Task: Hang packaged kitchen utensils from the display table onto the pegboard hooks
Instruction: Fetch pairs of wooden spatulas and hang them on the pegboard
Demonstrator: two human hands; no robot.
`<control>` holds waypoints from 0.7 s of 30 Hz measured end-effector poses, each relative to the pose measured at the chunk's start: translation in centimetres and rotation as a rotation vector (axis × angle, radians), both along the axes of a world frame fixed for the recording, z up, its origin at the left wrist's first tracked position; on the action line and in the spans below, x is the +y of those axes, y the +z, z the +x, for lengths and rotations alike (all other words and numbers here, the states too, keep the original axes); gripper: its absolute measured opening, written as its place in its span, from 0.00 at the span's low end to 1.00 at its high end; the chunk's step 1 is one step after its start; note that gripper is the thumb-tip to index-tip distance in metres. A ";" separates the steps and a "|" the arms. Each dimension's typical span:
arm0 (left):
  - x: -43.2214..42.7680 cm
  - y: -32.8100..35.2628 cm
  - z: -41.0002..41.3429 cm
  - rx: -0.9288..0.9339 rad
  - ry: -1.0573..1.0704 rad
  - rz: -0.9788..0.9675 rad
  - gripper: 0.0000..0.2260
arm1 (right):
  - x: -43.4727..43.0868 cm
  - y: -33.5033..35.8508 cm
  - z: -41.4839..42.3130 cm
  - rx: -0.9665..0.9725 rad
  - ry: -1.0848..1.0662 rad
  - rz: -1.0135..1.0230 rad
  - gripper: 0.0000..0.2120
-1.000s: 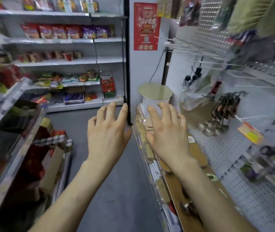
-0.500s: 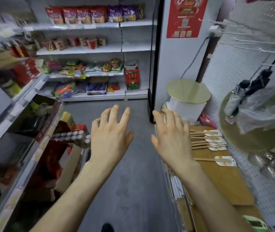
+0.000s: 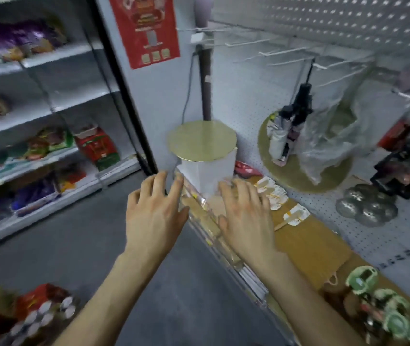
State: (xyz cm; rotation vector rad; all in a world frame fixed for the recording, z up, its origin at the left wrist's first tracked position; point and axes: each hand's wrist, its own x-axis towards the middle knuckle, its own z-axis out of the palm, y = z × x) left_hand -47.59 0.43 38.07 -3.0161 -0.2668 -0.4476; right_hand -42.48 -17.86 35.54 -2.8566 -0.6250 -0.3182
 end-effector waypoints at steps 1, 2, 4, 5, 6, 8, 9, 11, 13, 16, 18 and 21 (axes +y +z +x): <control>-0.1 -0.3 1.3 0.002 -0.041 -0.007 0.31 | -0.2 -0.4 0.5 0.019 -0.039 -0.004 0.32; -0.3 -0.6 2.7 0.006 -0.084 -0.014 0.30 | -0.6 -0.9 0.9 0.028 -0.074 -0.007 0.32; -0.8 -1.6 5.4 0.019 -0.171 -0.018 0.29 | -1.2 -1.9 2.1 0.052 -0.143 -0.017 0.34; -1.0 -2.3 6.9 0.035 -0.212 -0.024 0.30 | -1.6 -2.5 3.0 0.072 -0.179 -0.018 0.35; -1.3 -3.0 8.4 0.048 -0.250 -0.030 0.30 | -2.0 -3.3 4.0 0.084 -0.214 -0.017 0.35; -2.0 -4.2 11.1 0.071 -0.310 -0.024 0.31 | -2.7 -4.8 5.8 0.094 -0.271 -0.015 0.35; -2.3 -4.7 12.3 0.078 -0.332 -0.019 0.31 | -3.0 -5.5 6.7 0.104 -0.289 -0.012 0.35; -2.6 -5.8 14.7 0.089 -0.364 -0.026 0.31 | -3.2 -7.0 8.5 0.120 -0.316 -0.006 0.35; -2.9 -7.1 16.8 0.117 -0.395 -0.039 0.30 | -3.3 -8.4 10.2 0.171 -0.351 0.001 0.35; -3.0 -9.0 19.6 0.142 -0.444 -0.044 0.29 | -3.2 -10.4 12.2 0.207 -0.383 -0.012 0.35; -3.5 -10.3 21.3 0.182 -0.473 -0.042 0.29 | -3.6 -11.7 13.3 0.258 -0.431 -0.006 0.35; -4.1 -12.7 23.9 0.231 -0.539 -0.022 0.28 | -4.3 -14.0 14.2 0.287 -0.490 0.014 0.34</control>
